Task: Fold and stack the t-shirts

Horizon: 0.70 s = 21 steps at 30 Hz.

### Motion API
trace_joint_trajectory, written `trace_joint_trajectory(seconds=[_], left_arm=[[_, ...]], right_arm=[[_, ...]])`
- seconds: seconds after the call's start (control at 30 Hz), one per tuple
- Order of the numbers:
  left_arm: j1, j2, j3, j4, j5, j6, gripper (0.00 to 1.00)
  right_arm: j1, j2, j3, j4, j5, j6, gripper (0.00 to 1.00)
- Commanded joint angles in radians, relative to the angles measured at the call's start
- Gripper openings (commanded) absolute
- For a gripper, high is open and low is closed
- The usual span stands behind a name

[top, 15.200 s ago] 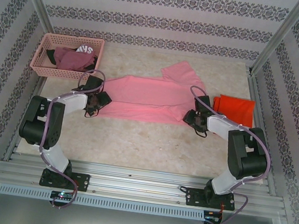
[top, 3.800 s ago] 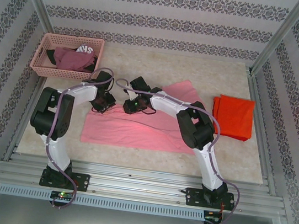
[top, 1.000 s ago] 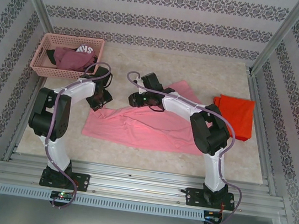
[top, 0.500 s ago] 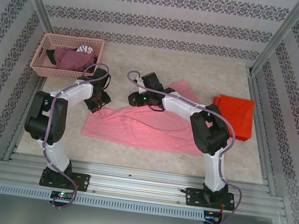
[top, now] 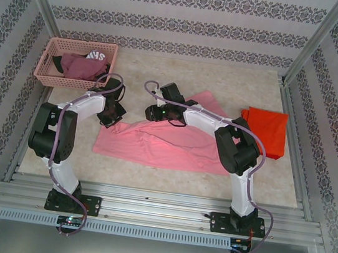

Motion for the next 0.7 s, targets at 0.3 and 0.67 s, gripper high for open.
trace_joint_trajectory(seconds=[0.3,0.67], left_arm=[[0.038,0.016,0.163,-0.009,-0.091,0.033,0.0],[0.075,0.14,0.358,-0.081,-0.163,0.03,0.0]], right_arm=[[-0.018,-0.055,-0.039,0.021,-0.015,0.009,0.37],[-0.032,-0.08,-0.076,0.034,-0.012,0.012,0.37]])
